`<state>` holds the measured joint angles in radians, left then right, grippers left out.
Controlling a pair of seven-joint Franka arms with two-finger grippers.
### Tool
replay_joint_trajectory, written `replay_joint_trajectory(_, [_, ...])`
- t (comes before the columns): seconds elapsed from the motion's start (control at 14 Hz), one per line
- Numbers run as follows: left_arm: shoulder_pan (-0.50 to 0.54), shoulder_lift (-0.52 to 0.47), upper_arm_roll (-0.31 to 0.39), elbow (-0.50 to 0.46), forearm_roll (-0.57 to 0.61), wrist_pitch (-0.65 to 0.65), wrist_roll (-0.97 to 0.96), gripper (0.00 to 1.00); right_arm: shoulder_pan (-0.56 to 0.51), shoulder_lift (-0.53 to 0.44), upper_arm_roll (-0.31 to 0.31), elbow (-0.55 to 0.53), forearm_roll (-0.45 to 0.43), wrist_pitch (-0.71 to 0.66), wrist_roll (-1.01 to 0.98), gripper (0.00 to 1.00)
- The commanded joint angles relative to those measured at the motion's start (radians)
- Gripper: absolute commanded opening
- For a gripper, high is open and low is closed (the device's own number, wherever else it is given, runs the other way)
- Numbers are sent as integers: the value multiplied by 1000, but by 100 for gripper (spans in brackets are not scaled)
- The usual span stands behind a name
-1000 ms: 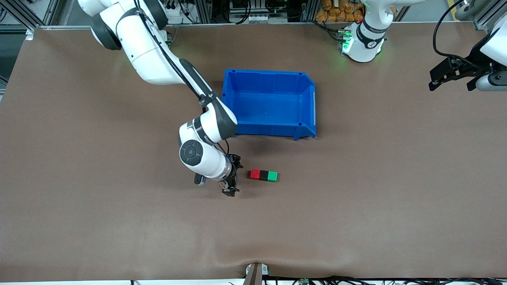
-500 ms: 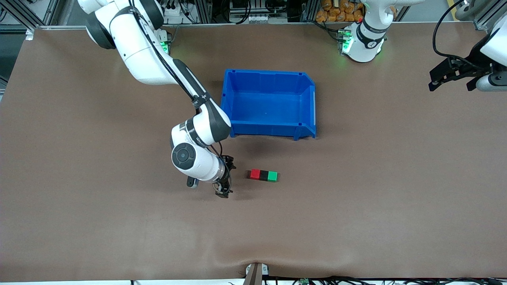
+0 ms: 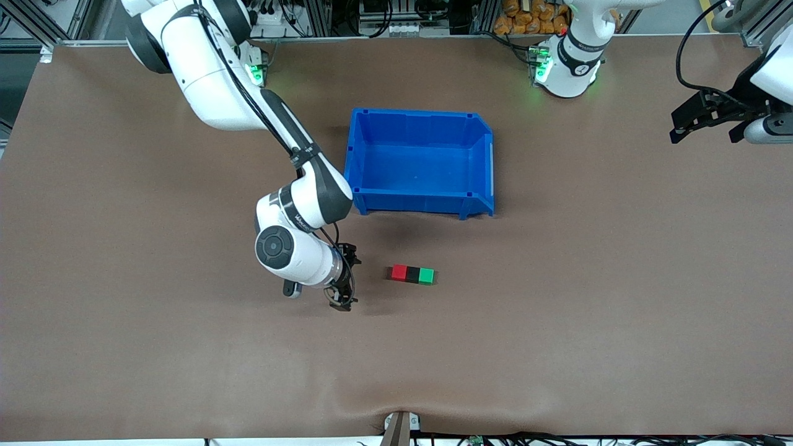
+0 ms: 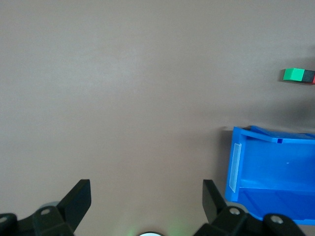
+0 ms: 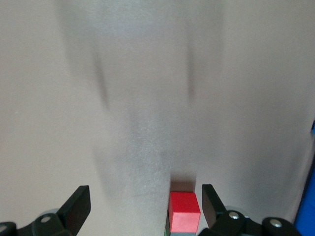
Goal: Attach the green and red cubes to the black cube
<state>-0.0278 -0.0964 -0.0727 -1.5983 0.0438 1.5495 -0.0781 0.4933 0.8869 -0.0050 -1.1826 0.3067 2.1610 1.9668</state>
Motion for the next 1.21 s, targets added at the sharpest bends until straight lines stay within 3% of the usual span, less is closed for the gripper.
replay_joint_trajectory(0.0, [-3,6,-7,5,18,7,-19,100,-64,-26,66,-9,-18,-24,-48,100])
replay_joint_trajectory(0.14, [-4,9,-7,5,18,7,-19,100,-107,-34,103,-9,-20,-56,-80,100])
replay_joint_trajectory(1.14, [-3,7,-6,6,18,7,-19,100,-205,-132,112,-9,-21,-236,-431,100])
